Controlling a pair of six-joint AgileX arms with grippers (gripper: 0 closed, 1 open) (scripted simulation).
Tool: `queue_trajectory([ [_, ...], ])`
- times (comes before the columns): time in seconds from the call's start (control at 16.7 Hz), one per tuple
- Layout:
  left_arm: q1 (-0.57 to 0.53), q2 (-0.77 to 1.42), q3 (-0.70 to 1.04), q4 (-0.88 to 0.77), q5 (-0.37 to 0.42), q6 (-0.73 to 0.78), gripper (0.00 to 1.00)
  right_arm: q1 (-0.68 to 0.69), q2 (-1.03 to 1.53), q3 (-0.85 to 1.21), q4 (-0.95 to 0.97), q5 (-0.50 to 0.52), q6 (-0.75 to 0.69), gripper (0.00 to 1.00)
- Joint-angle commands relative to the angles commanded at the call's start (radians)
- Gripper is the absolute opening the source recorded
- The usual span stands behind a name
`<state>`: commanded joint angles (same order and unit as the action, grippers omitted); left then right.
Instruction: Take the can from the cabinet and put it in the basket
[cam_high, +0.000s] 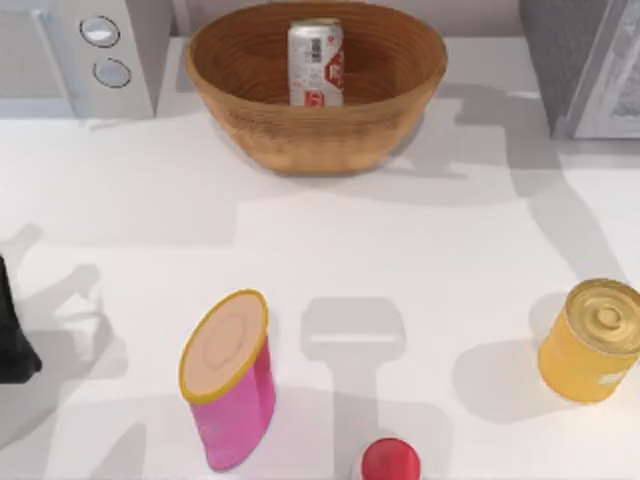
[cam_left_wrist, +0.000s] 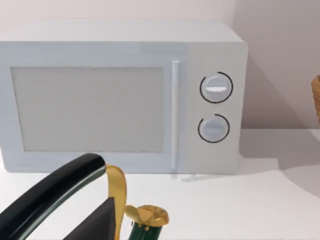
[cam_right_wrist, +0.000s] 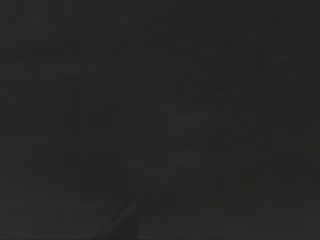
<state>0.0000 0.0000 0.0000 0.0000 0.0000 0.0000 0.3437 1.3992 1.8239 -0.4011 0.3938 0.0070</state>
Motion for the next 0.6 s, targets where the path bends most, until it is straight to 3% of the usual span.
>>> queue_trajectory([
  [0.3,0.000,0.000,0.000,0.000,0.000,0.000,1.00,-0.029,-0.121,-0.142,0.038,-0.034,-0.002,1.00],
  [0.6,0.000,0.000,0.000,0.000,0.000,0.000,1.00,-0.100,-0.408,-0.534,0.117,-0.111,-0.006,1.00],
])
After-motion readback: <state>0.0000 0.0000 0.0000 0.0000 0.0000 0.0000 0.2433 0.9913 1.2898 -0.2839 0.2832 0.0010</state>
